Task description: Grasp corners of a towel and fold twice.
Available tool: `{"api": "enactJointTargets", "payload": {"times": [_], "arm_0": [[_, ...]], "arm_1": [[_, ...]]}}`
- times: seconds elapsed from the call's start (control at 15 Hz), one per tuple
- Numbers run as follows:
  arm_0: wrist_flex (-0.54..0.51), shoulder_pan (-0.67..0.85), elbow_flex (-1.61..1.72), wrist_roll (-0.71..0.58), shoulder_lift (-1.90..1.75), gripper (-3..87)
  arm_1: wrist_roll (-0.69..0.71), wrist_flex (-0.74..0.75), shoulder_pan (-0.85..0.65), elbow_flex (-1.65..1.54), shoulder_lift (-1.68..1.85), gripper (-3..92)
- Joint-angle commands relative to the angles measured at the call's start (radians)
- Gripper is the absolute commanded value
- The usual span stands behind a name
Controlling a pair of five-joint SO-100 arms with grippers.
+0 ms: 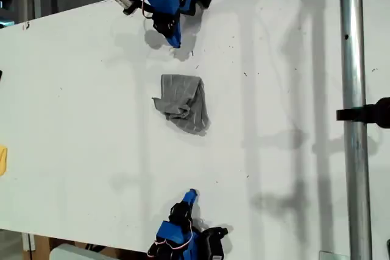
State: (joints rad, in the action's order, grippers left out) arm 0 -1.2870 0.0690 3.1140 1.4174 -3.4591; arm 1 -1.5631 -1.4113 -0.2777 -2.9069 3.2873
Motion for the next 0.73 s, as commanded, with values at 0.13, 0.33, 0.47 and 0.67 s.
{"api": "enactJointTargets", "payload": {"times": [0.13, 0.33, 0.47, 0.67], "arm_0": [[-0.014, -0.135, 0.000, -0.402, -0.009, 2.4], [-0.014, -0.175, 0.000, -0.400, -0.009, 2.2], [-0.014, -0.173, 0.000, -0.400, -0.009, 2.2], [-0.014, -0.173, 0.000, -0.400, -0.009, 2.2]], "arm_1": [[0.071, -0.005, -0.003, 0.014, 0.003, 13.9], [0.071, -0.005, 0.002, 0.014, 0.003, 13.9], [0.071, -0.005, 0.006, 0.014, 0.003, 13.9], [0.071, -0.005, 0.012, 0.014, 0.003, 13.9]]}}
